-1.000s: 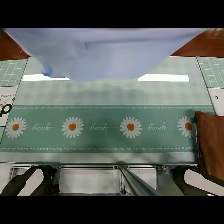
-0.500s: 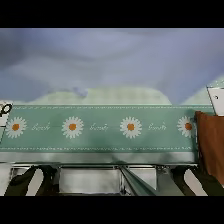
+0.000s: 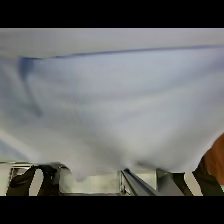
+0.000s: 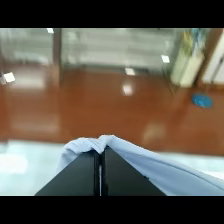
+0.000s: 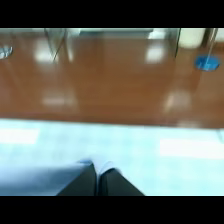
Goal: Fold the shirts.
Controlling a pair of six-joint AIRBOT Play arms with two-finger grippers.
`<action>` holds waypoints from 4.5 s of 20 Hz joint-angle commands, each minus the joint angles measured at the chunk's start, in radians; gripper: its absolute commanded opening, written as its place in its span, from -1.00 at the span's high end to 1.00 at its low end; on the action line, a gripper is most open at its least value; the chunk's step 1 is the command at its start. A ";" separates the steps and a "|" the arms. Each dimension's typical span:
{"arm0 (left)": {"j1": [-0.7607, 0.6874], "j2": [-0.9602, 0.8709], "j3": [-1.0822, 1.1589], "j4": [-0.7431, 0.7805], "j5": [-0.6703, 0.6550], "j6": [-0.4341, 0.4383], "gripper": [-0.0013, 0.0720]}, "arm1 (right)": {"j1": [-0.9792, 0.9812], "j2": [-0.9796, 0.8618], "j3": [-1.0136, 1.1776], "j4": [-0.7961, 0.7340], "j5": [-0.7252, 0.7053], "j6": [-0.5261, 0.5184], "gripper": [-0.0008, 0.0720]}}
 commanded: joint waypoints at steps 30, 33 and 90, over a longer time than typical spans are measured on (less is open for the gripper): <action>-0.133 -1.161 -0.042 -0.108 -0.055 0.139 0.92 | 0.155 -1.258 0.173 0.073 0.034 -0.043 0.92; -0.129 -1.164 -0.162 -0.072 -0.078 0.139 0.92 | 0.157 -1.264 0.128 0.056 0.034 -0.031 0.92; 0.051 -0.490 -1.219 -0.259 0.082 0.174 0.92 | -0.033 -0.548 -1.219 0.315 -0.351 -0.209 -0.17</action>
